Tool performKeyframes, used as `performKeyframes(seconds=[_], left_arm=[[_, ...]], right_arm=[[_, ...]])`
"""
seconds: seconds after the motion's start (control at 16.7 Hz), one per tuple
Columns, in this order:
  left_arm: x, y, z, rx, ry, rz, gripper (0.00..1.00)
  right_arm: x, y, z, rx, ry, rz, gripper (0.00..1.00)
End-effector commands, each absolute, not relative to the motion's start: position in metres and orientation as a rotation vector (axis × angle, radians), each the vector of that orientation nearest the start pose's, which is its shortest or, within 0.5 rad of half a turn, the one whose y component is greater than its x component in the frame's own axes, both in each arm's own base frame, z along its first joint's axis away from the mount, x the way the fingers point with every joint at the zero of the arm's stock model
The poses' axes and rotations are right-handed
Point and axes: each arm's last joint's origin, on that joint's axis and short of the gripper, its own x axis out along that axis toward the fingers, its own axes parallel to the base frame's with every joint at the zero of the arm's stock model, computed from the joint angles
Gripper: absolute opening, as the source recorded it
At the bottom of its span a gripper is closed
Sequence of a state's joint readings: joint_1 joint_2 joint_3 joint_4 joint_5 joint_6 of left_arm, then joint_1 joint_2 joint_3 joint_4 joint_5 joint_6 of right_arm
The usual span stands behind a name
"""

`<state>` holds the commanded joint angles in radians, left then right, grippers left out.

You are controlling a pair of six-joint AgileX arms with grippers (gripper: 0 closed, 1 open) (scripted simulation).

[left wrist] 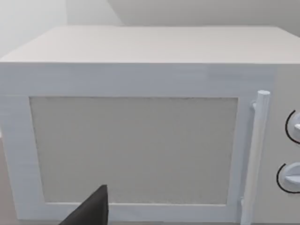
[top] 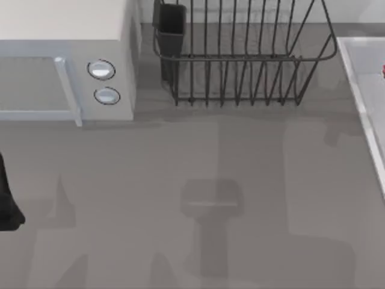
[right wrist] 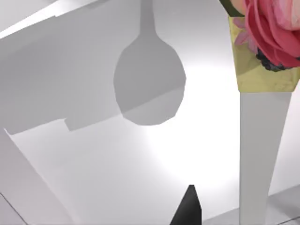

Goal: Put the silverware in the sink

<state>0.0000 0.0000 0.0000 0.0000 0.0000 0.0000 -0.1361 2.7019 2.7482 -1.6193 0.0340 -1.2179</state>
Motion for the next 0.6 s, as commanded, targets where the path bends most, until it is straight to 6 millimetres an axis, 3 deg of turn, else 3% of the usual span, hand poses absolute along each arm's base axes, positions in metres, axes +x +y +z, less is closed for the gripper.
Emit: performKeyframes(seconds=[0.36, 0.6], left_arm=[[0.106, -0.001, 0.160, 0.000, 0.000, 0.000, 1.00], [0.106, -0.001, 0.160, 0.000, 0.000, 0.000, 1.00]], right_arm=[[0.502, -0.063, 0.157, -0.869, 1.419, 0.848, 0.00], [0.501, -0.062, 0.154, -0.871, 1.416, 0.845, 0.00]])
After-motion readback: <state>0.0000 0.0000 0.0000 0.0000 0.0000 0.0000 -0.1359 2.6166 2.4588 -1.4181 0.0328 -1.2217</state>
